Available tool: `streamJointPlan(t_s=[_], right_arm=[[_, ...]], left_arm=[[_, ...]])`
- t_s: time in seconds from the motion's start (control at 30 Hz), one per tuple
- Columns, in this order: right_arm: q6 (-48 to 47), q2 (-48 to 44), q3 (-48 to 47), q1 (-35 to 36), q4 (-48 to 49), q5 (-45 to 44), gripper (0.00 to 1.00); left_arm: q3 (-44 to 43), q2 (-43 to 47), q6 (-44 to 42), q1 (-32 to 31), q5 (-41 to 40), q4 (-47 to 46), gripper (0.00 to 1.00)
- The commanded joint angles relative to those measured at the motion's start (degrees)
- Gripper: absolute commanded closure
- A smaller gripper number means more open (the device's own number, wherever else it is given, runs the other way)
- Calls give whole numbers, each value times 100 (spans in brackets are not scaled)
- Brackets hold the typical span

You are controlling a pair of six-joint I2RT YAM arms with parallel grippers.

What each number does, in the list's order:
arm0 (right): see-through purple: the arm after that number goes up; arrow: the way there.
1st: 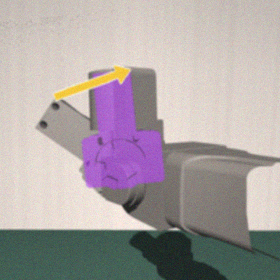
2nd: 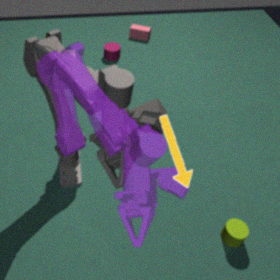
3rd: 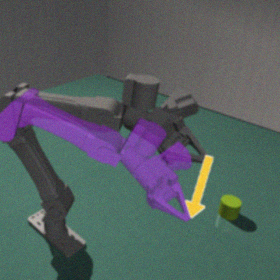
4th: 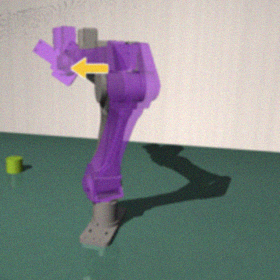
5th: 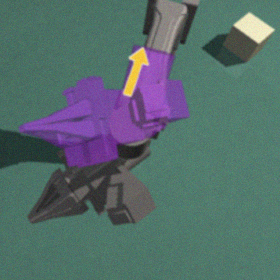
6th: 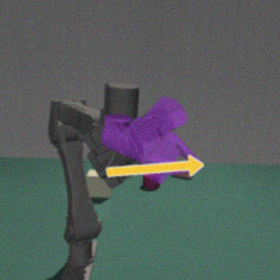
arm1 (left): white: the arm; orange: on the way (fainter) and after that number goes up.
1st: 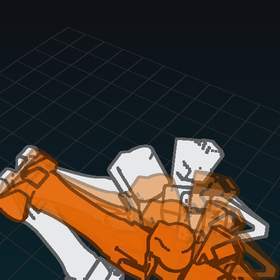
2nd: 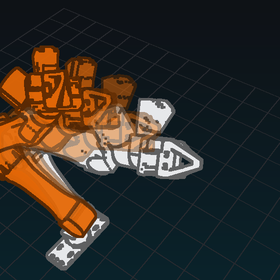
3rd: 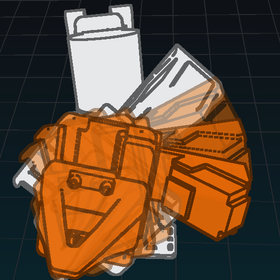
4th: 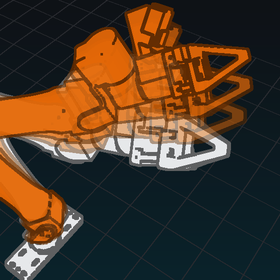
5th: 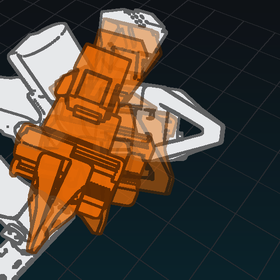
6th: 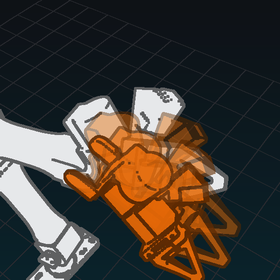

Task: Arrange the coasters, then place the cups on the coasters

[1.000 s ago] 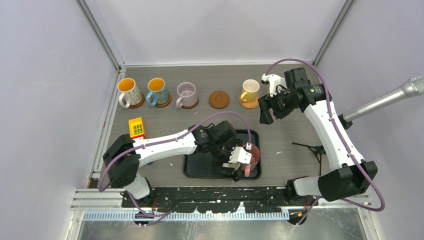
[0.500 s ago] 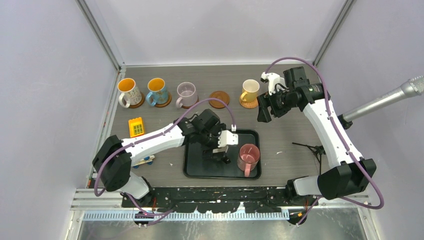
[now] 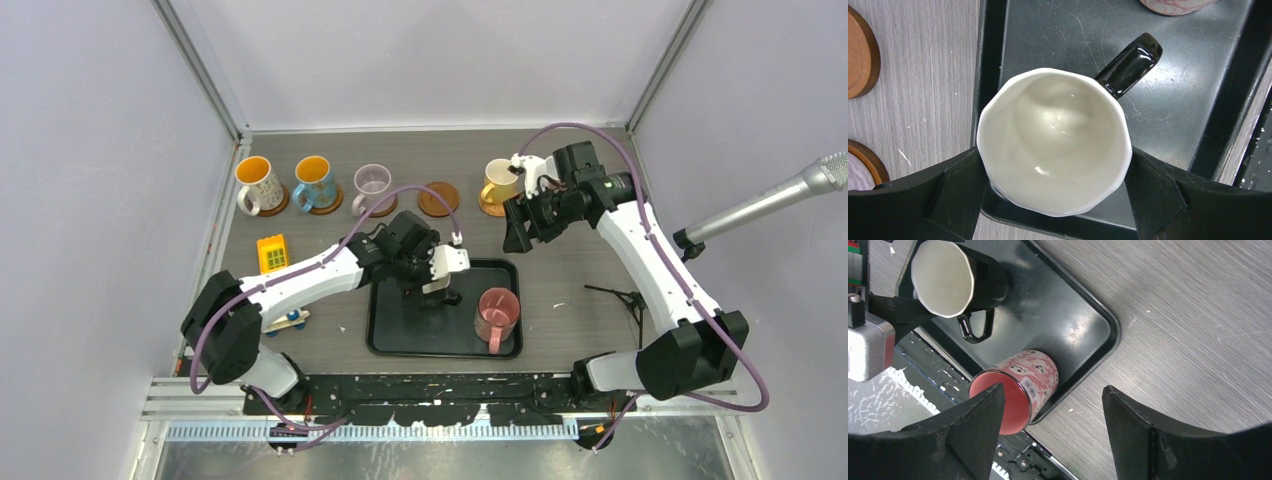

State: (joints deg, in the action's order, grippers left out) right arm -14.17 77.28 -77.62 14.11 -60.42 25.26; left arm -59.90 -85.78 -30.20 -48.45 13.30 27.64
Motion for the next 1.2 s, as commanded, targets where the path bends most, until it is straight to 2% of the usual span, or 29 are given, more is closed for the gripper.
streamJointPlan(t_s=[0.0, 0.47, 0.73, 0.87, 1.0, 1.17], right_arm=[[224, -67, 232, 325, 409, 258, 25], [407, 147, 767, 1462, 1536, 384, 28], [547, 211, 972, 2083, 1955, -56, 31], [604, 331, 1032, 2463, 2061, -443, 34], [693, 500, 1067, 2723, 2099, -692, 35], [1094, 612, 1254, 3048, 2268, -1055, 38]], left_arm=[[98, 307, 161, 81, 273, -144, 0], [494, 979, 645, 499, 498, -581, 0], [725, 1926, 1267, 1284, 499, -628, 0], [810, 2498, 1648, 1709, 55, -453, 0], [912, 2898, 1885, 1955, -767, -508, 0], [807, 2907, 2282, 2170, -1673, -543, 0]])
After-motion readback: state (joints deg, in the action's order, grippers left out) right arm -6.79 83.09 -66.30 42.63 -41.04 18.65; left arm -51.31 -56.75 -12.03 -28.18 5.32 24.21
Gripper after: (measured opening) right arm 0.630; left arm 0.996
